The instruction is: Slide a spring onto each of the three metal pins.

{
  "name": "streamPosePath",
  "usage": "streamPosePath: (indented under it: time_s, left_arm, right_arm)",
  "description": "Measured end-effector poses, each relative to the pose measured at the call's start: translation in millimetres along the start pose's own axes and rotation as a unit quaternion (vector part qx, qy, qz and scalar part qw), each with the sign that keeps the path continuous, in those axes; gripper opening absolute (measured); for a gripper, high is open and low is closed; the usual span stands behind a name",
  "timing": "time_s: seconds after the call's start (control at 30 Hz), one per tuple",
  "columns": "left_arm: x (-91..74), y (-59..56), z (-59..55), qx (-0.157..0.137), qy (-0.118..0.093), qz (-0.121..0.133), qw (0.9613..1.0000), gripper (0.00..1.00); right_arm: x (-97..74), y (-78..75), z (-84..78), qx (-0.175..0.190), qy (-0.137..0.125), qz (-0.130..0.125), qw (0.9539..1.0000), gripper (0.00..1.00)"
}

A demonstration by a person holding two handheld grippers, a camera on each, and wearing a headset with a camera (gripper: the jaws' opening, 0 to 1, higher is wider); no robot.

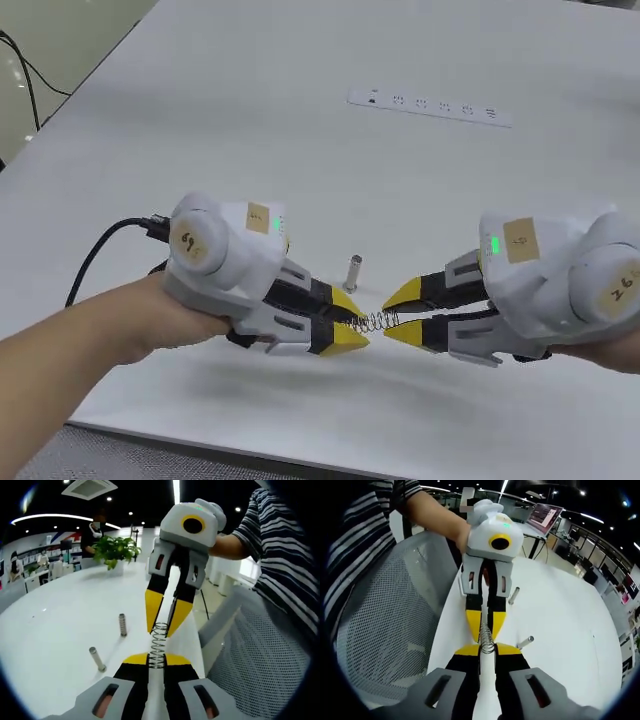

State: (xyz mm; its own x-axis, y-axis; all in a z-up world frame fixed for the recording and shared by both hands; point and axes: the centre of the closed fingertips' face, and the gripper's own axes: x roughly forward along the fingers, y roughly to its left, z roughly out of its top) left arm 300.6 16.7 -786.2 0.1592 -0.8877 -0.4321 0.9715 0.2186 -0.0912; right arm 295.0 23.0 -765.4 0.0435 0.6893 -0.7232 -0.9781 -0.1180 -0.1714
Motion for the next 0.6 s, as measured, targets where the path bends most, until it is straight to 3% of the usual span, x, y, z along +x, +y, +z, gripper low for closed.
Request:
streamPosePath:
  time_s: [0.13,0.23,0.6]
  left_arm:
    - [0.8,0.2,0.2,0.005,0.001,0.002,1.0,0.03]
    - [1.0,2.1,0.4,0.009,0.004,0.007,0.9999,0.03]
    - [5.6,6.4,5.9,0.011,-0.002,0.016,0.9998,0.03]
  right_arm:
    - [-1.5,-1.2,14.1,0.012,-0.026,0.007,0.9996,0.07]
    - [0.7,-1.8,15.1,0.008,-0.023,0.008,0.9997,0.07]
    - [3.6,-6.9,31.2,0.018,-0.061,-0.005,0.9979,0.07]
